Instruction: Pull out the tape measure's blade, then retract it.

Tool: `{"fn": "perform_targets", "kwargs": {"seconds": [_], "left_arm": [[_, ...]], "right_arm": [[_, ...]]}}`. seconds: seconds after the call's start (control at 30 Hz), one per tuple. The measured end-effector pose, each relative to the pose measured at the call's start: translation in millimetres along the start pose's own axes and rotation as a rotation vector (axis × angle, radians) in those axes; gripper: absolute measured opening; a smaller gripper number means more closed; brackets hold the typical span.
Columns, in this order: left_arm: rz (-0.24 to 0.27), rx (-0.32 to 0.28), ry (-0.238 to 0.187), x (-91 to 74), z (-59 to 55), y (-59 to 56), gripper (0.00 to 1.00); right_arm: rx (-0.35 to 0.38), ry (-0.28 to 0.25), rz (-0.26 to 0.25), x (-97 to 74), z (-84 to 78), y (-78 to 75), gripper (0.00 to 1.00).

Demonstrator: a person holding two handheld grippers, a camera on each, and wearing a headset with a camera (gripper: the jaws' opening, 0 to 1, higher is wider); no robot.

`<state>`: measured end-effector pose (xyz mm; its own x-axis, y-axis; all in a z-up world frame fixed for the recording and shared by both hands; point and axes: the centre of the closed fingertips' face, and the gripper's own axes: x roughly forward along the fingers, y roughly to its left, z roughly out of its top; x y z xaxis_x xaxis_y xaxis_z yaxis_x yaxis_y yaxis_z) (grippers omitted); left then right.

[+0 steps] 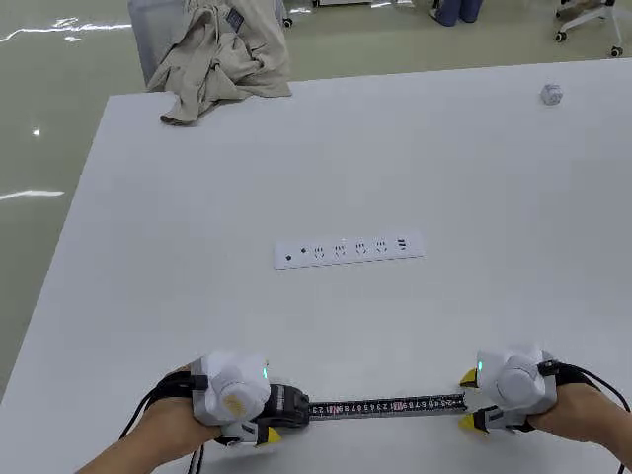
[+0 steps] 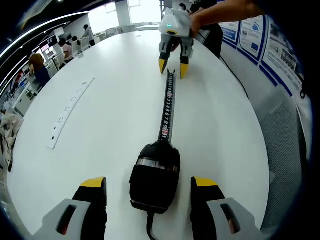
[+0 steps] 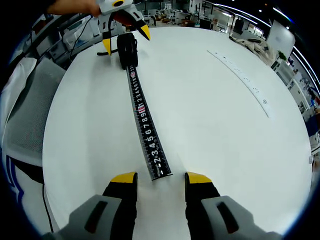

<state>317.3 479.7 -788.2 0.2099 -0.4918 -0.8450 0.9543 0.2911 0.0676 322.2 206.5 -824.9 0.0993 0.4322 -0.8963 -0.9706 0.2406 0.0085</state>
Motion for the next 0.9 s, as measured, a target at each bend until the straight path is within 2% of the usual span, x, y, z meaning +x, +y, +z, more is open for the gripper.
{"fn": "perform_targets", "kwargs": {"seconds": [0.2,0.3,0.5,0.7,0.9], "left_arm": [[0.023,-0.055,-0.014,-4.3,-3.0,-1.1,0.71],[0.033,-0.081,-0.024,-4.8,-3.1,-1.7,0.75],[0.06,-0.102,-0.041,-9.3,0.1,-2.1,0.81],[0.097,-0.18,-0.061,-14.9,-2.7,-1.7,0.88],[0.124,-0.249,-0.075,-19.9,-7.2,-6.9,0.9]], "right_arm": [[0.081,-0.035,-0.03,-7.6,1.1,-0.1,0.45],[0.147,-0.051,-0.04,-9.5,2.9,0.9,0.53],[0.186,-0.063,-0.045,-10.6,4.5,4.3,0.58],[0.27,-0.124,-0.057,-13.4,15.4,6.6,0.65],[0.307,-0.135,-0.061,-12.1,18.1,14.4,0.72]]}}
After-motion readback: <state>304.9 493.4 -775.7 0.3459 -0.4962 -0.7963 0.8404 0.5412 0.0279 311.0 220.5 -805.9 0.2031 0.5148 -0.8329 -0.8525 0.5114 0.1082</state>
